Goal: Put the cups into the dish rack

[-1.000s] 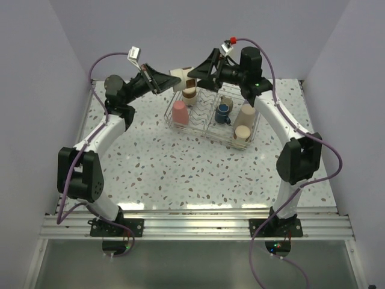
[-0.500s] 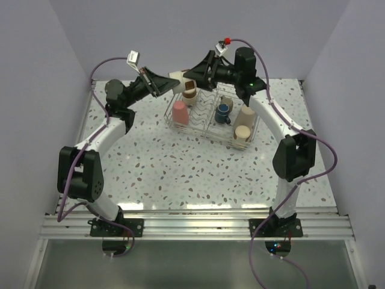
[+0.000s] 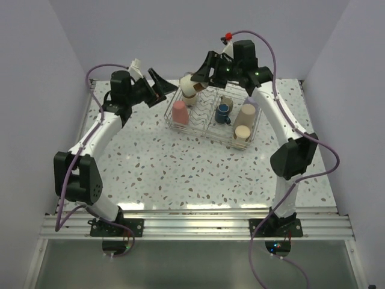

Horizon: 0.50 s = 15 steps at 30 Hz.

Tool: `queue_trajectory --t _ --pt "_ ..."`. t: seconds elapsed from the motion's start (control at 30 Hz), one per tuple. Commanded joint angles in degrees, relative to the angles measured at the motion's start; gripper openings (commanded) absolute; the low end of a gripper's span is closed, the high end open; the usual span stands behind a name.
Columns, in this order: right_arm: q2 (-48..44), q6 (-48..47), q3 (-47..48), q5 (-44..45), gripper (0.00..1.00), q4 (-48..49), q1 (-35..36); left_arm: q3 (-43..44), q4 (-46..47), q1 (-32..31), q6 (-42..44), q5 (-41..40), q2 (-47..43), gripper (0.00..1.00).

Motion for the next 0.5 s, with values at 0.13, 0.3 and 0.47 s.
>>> queue_trajectory --t 0.13,0.3,0.47 --pt "-4.42 -19.76 -5.77 31.49 0.00 -16.29 2.67 3.55 -30.50 2.22 15.76 -21.36 -4.84 1.00" --pt "-6.00 -21.09 -14.12 39.86 0.00 -14.45 3.20 3.55 -34.03 2.22 19.90 -28.06 -7.91 1.00" --pt "-6.44 -21.71 -18.60 41.80 0.00 -12.87 3.73 3.46 -34.65 2.57 21.66 -30.53 -9.06 1.00"
